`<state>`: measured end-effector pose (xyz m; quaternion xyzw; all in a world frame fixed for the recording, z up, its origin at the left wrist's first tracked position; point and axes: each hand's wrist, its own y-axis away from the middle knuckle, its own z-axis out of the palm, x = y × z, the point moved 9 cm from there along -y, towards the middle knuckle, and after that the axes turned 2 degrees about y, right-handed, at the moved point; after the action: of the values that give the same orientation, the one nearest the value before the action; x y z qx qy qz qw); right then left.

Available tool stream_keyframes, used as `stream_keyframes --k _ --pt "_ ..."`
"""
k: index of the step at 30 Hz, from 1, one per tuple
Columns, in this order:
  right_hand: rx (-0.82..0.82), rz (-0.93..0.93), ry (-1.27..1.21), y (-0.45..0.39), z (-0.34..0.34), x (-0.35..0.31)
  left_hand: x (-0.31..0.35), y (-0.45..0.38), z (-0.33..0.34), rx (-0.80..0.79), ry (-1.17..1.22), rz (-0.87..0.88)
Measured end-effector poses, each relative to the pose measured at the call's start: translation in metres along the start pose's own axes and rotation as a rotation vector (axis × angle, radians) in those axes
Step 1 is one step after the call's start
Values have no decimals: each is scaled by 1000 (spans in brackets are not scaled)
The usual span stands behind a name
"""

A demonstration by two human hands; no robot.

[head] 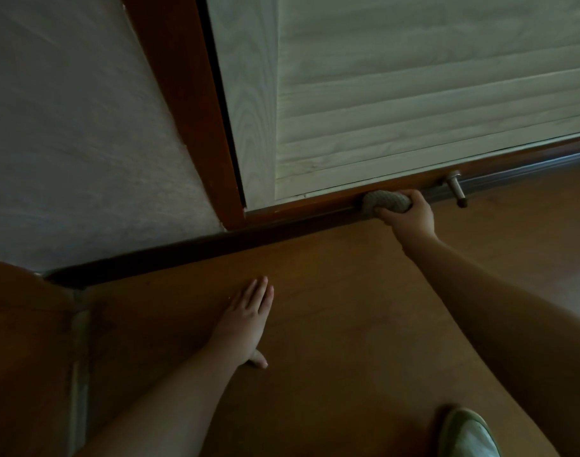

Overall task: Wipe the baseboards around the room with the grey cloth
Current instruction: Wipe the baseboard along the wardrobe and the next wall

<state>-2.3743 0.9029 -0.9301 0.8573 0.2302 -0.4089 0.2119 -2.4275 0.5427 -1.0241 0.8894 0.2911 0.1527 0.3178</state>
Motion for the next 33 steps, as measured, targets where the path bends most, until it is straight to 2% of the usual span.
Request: stream_keyframes --k 4,7,13,17,20,23,29,33 --pt "79 49 -18 -9 -21 5 -1 -3 -7 3 -19 -7" --pt "202 193 -118 -5 -45 29 4 -2 -7 -14 -43 -22" --pt "184 250 -42 37 -35 67 6 0 -3 -70 -104 -53" --pt "85 133 -11 53 -12 58 15 -4 -18 -89 -138 -63" --pt "23 4 32 63 1 44 30 -15 -40 -30 -150 4" --pt "-30 -15 49 71 11 47 50 -29 -54 17 -81 13" --pt "-115 -64 29 78 32 43 63 -44 -27 -60 -3 25" --pt "-116 -123 42 70 50 35 60 -51 -17 -46 35 57"
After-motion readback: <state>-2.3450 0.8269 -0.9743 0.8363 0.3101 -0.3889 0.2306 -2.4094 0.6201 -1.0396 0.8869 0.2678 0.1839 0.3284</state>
